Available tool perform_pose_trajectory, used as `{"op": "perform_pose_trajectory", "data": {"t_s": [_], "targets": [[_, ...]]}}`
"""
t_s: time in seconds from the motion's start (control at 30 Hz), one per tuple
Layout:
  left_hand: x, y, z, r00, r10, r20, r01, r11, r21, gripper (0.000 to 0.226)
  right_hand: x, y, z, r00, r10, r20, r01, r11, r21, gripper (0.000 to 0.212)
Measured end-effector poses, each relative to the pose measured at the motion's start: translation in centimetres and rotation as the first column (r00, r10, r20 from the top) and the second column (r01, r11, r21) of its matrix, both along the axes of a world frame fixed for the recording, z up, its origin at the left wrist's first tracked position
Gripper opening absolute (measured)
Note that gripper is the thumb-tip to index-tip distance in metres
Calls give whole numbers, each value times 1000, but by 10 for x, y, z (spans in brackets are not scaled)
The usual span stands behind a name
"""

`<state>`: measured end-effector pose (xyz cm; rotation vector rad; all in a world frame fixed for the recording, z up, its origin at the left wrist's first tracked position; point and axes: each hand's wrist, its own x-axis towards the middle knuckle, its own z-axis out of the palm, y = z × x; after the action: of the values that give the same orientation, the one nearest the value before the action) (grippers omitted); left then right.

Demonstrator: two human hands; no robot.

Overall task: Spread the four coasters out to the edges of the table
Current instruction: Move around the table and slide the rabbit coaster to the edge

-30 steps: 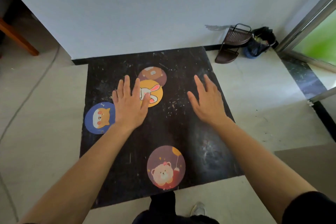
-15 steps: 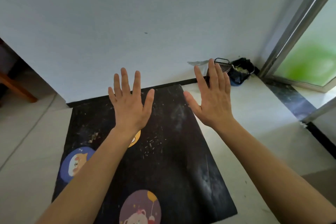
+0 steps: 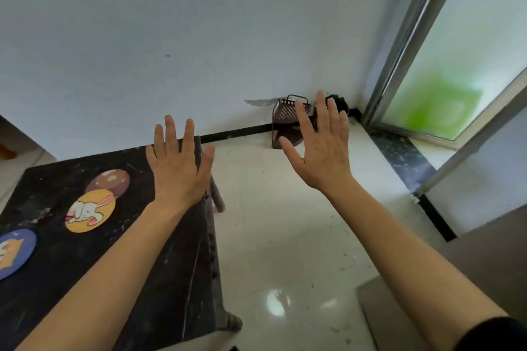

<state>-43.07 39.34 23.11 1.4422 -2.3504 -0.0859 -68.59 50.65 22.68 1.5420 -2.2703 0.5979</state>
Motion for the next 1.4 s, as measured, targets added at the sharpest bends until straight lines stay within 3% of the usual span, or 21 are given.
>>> {"op": "perform_pose_trajectory", "data": {"t_s": [0.2,0.43,0.77,1.0,1.17,1.27,1.4], "targets": [[-44,-8,7,999,6,40,-4,999,-48,72,-46,-30,8,998,37,49,-37,999,-2,77],[-47,-73,-21,987,161,8,-161,987,-17,73,-60,-127,-11,975,220,23,-221,971,86,78],[10,-194,-72,916,395,73,-401,893,203,72,5,-337,-33,865,501,-19,-471,825,312,78],[84,-205,-104,786,614,69,-596,723,348,73,116,-429,-61,698,716,-1,-643,627,440,77],[130,-196,-134,634,770,68,-700,535,472,69,190,-469,-92,542,840,37,-752,465,467,74],[151,-198,-153,492,868,65,-739,376,559,67,228,-490,-113,462,876,137,-800,346,490,72],[170,-212,-182,256,966,48,-711,154,686,65,280,-528,-148,368,853,369,-822,114,558,73]]}}
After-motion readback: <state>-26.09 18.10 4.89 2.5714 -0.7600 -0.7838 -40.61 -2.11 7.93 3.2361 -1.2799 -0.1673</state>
